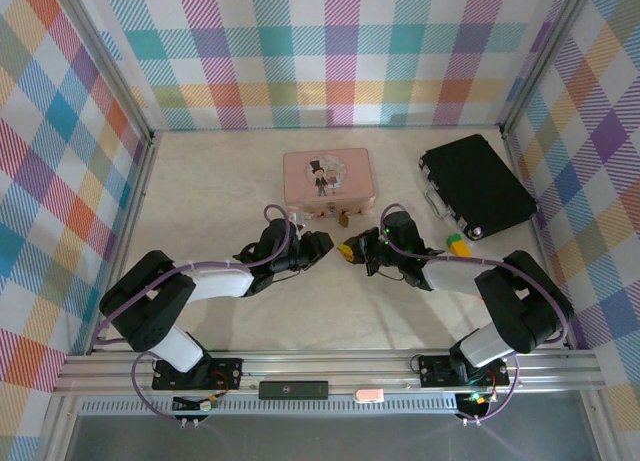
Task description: Unlock a padlock with a key
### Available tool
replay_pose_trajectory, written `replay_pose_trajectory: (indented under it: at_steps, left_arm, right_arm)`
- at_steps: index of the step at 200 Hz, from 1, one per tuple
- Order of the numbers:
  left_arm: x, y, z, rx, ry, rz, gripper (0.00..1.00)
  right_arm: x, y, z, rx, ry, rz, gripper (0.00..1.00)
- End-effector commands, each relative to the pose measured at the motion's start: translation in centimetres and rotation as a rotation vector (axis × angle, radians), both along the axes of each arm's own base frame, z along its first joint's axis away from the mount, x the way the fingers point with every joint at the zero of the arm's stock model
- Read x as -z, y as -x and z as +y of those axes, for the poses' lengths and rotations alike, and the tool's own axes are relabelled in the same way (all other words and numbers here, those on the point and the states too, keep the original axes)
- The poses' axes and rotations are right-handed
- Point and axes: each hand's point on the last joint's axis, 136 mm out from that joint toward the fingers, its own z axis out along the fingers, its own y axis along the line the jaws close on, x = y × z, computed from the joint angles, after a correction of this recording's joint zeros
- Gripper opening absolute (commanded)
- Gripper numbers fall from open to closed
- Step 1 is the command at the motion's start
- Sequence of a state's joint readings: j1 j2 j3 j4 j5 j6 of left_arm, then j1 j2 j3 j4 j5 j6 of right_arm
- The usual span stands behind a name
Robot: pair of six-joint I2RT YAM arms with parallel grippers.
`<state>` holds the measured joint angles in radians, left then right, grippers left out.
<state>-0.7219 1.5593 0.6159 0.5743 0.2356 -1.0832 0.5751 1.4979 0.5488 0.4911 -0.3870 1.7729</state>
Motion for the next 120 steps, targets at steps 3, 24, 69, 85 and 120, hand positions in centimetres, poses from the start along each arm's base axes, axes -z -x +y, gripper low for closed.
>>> replay_pose_trajectory:
  at_steps: [3, 24, 69, 85, 120]
  left_arm:
    - [-1.0, 0.4, -1.2, 0.057, 0.037, -0.042, 0.26]
    - [-0.7, 0.6, -1.2, 0.06, 0.035, -0.042, 0.25]
    - [0.3, 0.9, -1.1, 0.069, 0.01, -0.023, 0.19]
    - [0.4, 0.9, -1.2, 0.07, 0.013, -0.022, 0.18]
    - [0.1, 0.7, -1.1, 0.063, 0.018, -0.033, 0.18]
  right_arm:
    - [-0.3, -0.4, 0.2, 0.003, -0.028, -0.01, 0.0]
    - [-0.6, -0.6, 0.3, 0.0, -0.026, -0.02, 0.0]
    - [-0.3, -0.5, 0.1, 0.012, -0.027, -0.007, 0.0]
    - [-0.3, -0.6, 0.0, 0.034, -0.05, -0.005, 0.0]
    - [-1.1, -0.8, 0.1, 0.064, -0.12, -0.01, 0.0]
